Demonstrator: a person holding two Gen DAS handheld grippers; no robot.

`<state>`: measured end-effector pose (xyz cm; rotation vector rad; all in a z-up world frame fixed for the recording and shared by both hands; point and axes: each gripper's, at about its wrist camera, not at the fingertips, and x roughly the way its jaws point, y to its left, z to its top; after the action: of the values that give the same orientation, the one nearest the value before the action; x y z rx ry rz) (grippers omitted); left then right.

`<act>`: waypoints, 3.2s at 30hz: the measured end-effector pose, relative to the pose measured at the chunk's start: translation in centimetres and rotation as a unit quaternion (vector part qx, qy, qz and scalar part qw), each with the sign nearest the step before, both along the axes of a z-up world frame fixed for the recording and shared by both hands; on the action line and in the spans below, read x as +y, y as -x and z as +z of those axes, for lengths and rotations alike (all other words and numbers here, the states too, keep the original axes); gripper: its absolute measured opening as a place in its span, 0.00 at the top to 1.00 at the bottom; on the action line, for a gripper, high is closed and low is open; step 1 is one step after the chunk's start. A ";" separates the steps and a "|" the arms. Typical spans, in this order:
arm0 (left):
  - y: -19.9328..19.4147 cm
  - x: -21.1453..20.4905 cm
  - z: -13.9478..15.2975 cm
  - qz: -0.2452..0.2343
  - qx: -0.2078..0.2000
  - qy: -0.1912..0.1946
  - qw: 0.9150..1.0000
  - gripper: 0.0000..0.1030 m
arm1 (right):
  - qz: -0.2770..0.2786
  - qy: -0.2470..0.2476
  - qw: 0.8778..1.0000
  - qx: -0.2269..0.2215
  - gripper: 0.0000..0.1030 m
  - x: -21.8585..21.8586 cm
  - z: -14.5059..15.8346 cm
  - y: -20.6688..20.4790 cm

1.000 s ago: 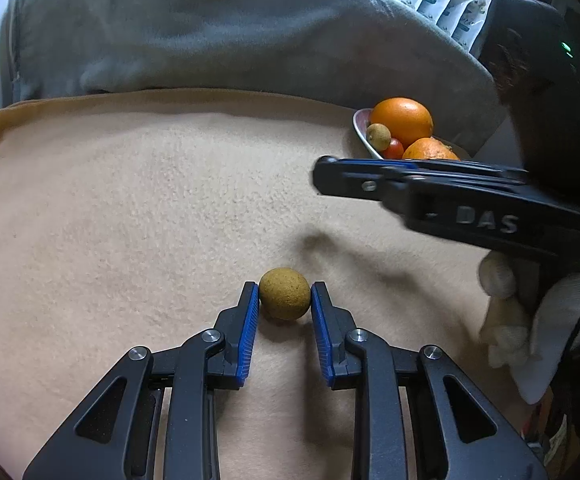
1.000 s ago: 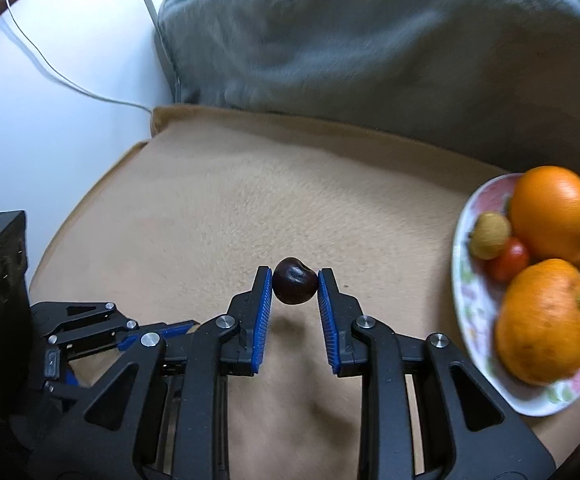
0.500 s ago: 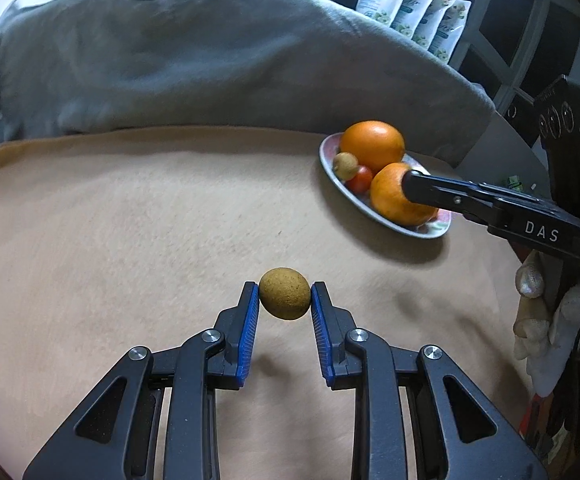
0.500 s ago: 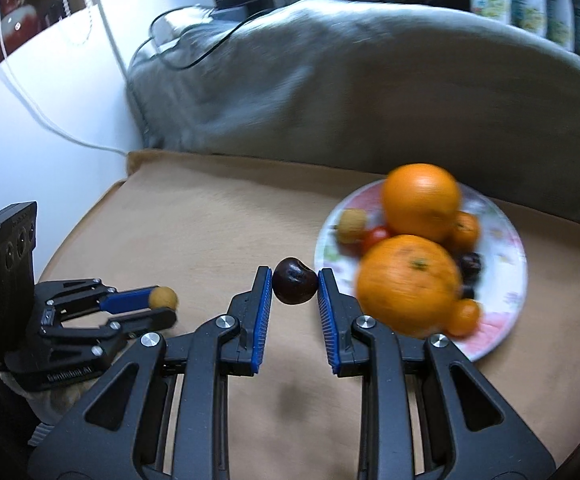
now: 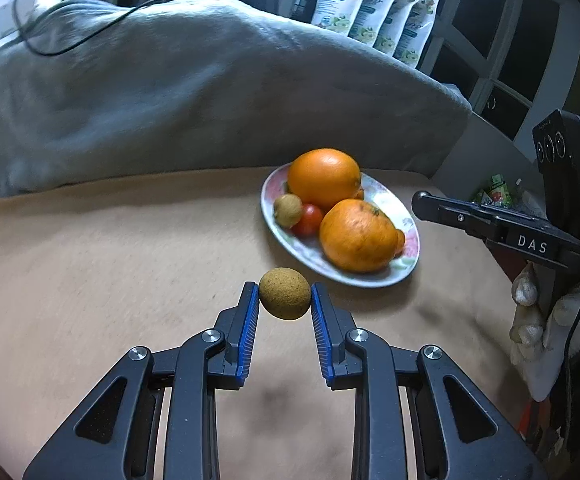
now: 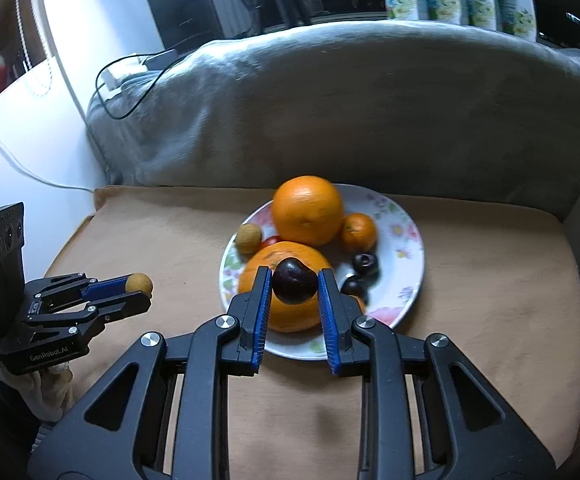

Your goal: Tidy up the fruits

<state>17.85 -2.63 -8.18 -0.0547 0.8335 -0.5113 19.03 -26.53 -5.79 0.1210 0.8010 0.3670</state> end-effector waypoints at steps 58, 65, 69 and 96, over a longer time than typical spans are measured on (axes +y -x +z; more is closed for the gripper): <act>-5.4 -4.3 -0.7 -0.044 0.006 -0.012 0.999 0.75 | -0.024 -0.021 0.999 0.039 0.76 -3.6 -2.9 -4.3; -5.3 -4.4 -0.5 -0.045 0.000 -0.013 0.999 0.72 | -0.033 -0.025 0.999 0.031 0.41 -3.9 -2.6 -4.2; -5.2 -4.5 -0.5 -0.046 -0.005 -0.016 0.999 0.66 | -0.035 -0.026 0.999 0.024 0.37 -3.9 -2.2 -4.1; -3.5 -4.7 1.2 -0.028 -0.042 -0.037 0.998 0.27 | -0.047 -0.018 0.999 0.001 0.11 -3.6 -0.6 -2.8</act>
<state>21.38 -7.35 -7.02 0.0574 0.7730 -0.5327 21.82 -30.10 -6.39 0.1916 0.7882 0.2917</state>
